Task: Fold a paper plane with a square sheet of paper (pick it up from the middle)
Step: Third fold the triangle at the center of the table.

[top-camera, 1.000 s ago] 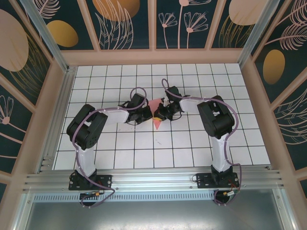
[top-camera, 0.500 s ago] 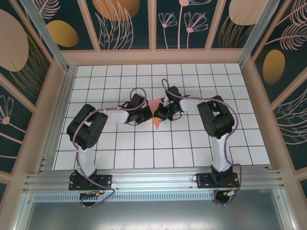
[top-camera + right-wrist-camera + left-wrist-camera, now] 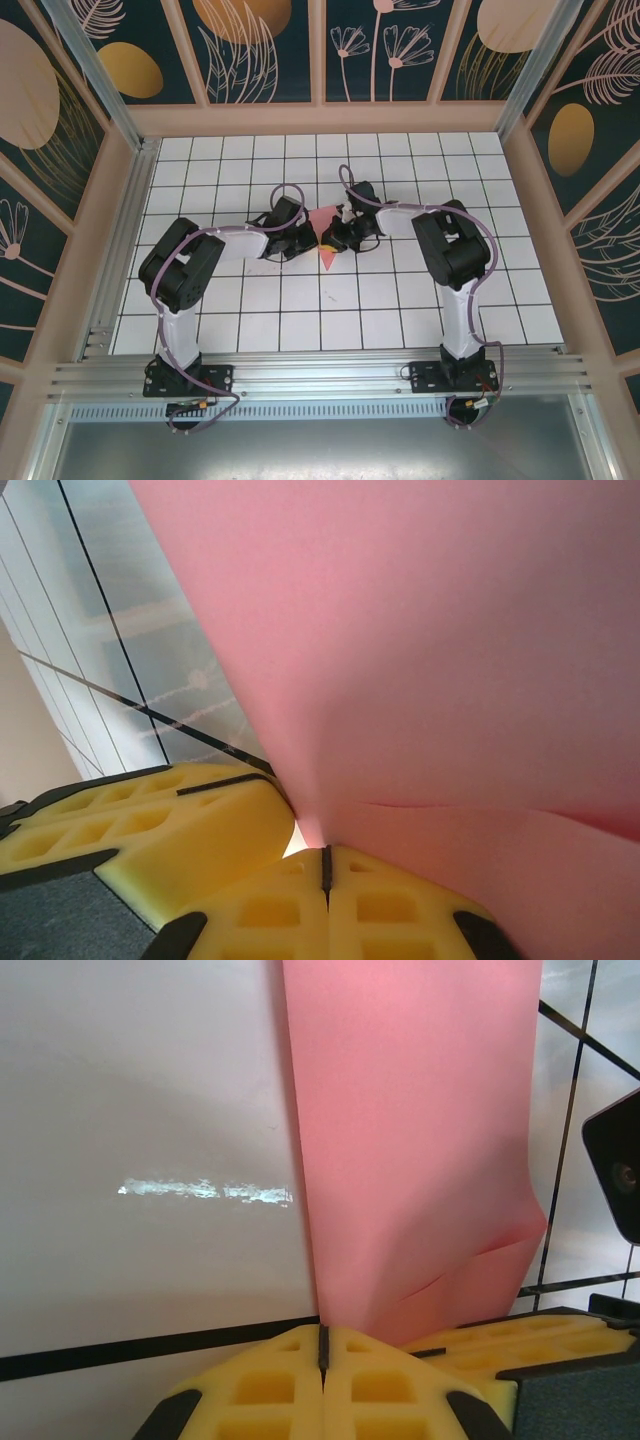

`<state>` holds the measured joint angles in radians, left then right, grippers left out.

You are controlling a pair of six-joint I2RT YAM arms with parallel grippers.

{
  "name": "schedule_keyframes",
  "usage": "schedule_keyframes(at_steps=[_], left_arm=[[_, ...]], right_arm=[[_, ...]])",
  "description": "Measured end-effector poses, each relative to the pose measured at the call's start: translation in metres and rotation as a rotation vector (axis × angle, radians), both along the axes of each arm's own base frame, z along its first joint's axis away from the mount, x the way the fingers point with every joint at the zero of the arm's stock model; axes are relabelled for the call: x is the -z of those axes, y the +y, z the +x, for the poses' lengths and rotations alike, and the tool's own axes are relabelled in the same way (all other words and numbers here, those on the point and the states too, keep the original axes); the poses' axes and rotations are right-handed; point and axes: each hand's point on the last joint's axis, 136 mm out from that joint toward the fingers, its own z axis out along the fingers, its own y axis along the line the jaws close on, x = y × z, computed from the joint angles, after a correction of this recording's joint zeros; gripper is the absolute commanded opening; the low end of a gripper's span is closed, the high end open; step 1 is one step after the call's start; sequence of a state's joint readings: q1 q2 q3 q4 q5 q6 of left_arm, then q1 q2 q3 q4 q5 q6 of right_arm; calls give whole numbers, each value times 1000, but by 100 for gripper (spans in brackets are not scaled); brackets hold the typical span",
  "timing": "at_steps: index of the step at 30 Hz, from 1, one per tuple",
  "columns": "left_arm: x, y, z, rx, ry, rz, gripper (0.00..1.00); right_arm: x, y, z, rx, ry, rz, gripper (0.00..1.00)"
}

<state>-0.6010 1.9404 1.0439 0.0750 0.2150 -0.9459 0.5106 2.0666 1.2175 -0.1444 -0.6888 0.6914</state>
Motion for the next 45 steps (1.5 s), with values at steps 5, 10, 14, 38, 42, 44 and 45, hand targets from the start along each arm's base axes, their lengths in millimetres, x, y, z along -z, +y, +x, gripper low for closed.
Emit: schedule_keyframes(at_steps=[5,10,14,38,42,44,45], left_arm=[[1,1,1,13,-11,37,0],[0,2,1,15,-17,45,0],[-4,5,-1,10,-17,49,0],[-15,-23,-68,93,21,-108,1],[-13,-28,-79,92,29,-149,1],[-14,-28,-81,86,32,-167,0],[-14,-29,-81,83,31,-176,0]], right_arm=[[-2,-3,-4,-3,-10,26,0],[0,-6,-9,-6,-6,47,0],[-1,-6,-9,-7,-10,59,0],[-2,-3,-2,26,-6,77,0],[-1,-3,-2,26,-5,77,0],[-1,-3,-2,26,-5,77,0],[-1,-3,-1,26,-5,77,0]])
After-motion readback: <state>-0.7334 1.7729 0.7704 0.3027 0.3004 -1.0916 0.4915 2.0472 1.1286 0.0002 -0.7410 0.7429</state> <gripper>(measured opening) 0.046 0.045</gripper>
